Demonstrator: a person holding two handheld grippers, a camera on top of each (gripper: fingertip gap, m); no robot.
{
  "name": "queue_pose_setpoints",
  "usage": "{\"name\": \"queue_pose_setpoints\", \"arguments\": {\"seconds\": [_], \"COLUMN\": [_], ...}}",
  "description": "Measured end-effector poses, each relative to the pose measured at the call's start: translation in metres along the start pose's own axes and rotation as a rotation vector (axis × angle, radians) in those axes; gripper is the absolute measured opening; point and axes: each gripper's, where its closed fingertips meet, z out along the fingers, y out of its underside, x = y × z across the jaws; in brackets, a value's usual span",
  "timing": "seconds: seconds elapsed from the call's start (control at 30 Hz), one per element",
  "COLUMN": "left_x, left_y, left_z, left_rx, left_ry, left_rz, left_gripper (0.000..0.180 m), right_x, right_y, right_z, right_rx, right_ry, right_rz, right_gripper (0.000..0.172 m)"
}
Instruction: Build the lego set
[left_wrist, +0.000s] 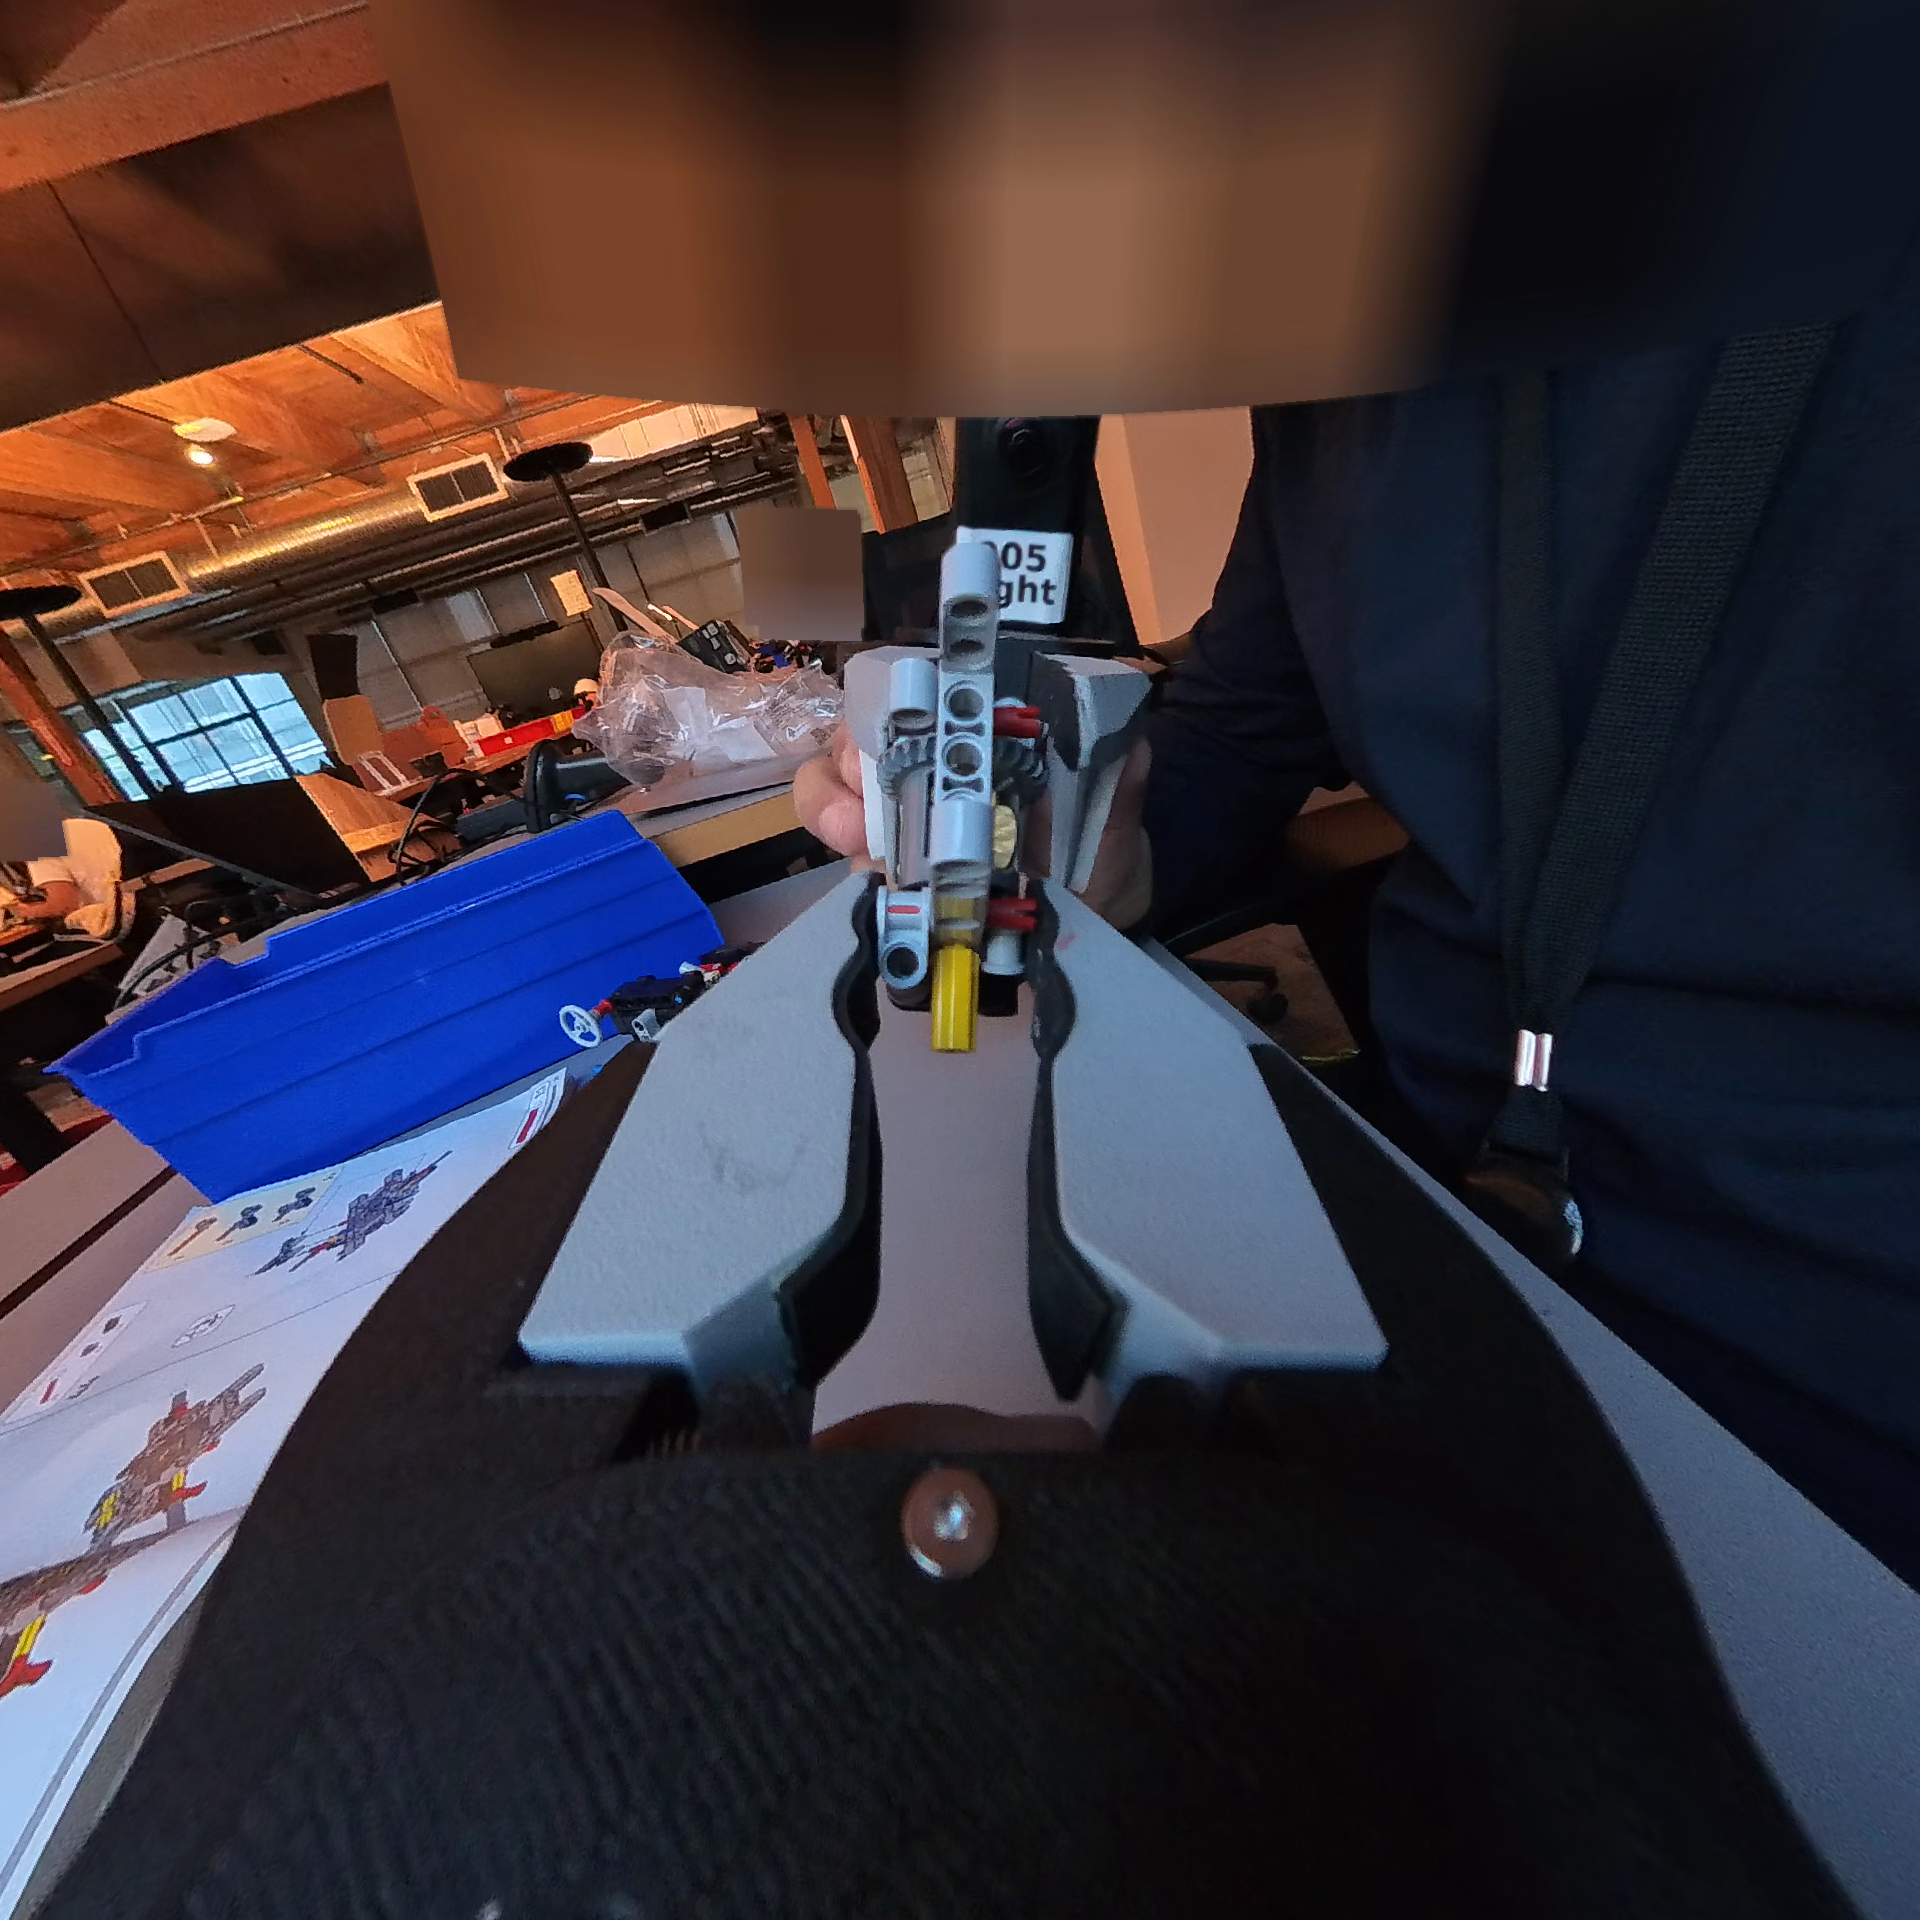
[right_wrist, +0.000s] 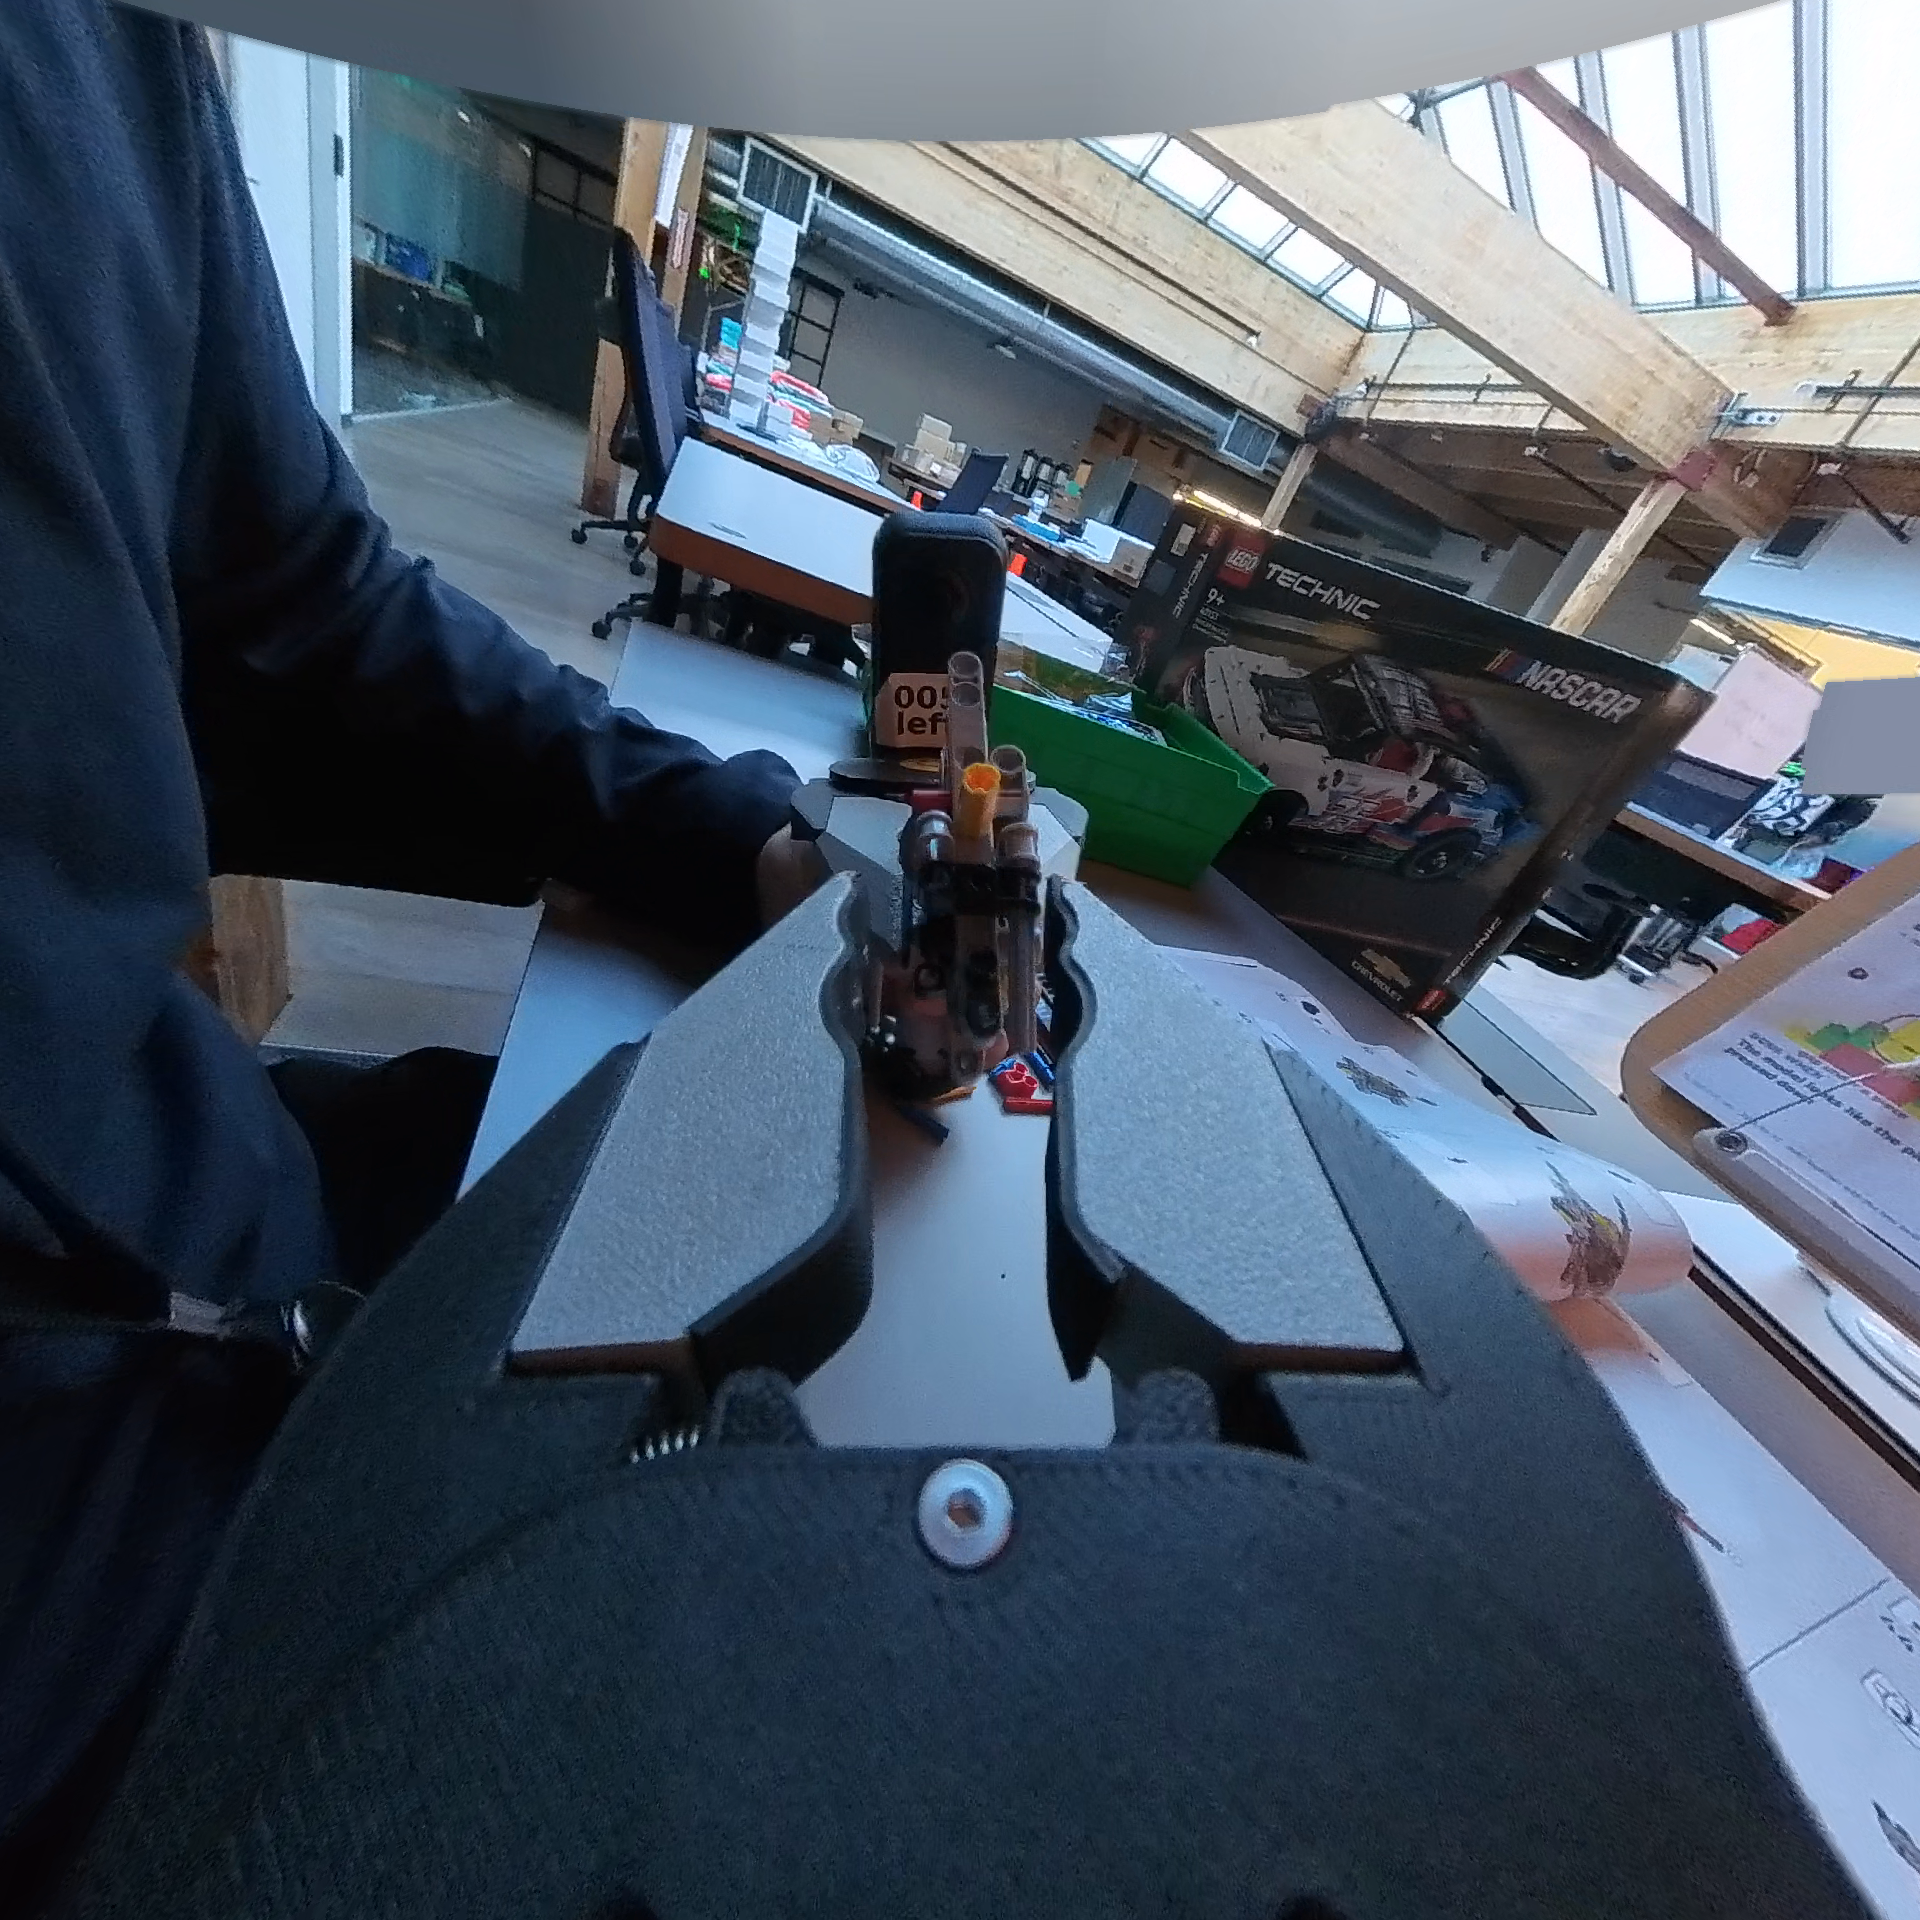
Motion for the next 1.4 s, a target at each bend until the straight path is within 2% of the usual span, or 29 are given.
{"name": "queue_pose_setpoints", "arguments": {"seconds": [0.13, 0.33, 0.9, 1.23, 1.4], "left_x": [0.000, -0.005, -0.005, -0.005, -0.006], "left_y": [0.001, 0.009, 0.019, 0.027, 0.024], "left_z": [0.001, 0.006, 0.007, 0.006, 0.006], "left_rx": [-0.006, -0.073, -0.153, -0.218, -0.192], "left_ry": [-0.002, -0.047, -0.058, -0.068, -0.064], "left_rz": [-0.002, 0.032, 0.070, 0.084, 0.058], "left_gripper": [0.024, 0.024, 0.024, 0.024, 0.023], "right_x": [-0.001, 0.009, 0.006, 0.006, 0.007], "right_y": [-0.001, 0.001, 0.008, 0.015, 0.013], "right_z": [0.004, 0.006, 0.007, 0.008, 0.008], "right_rx": [-0.001, -0.013, -0.089, -0.117, -0.095], "right_ry": [0.004, 0.049, 0.021, -0.002, -0.002], "right_rz": [-0.001, 0.054, -0.015, 0.008, 0.029], "right_gripper": [0.031, 0.021, 0.020, 0.021, 0.021]}}
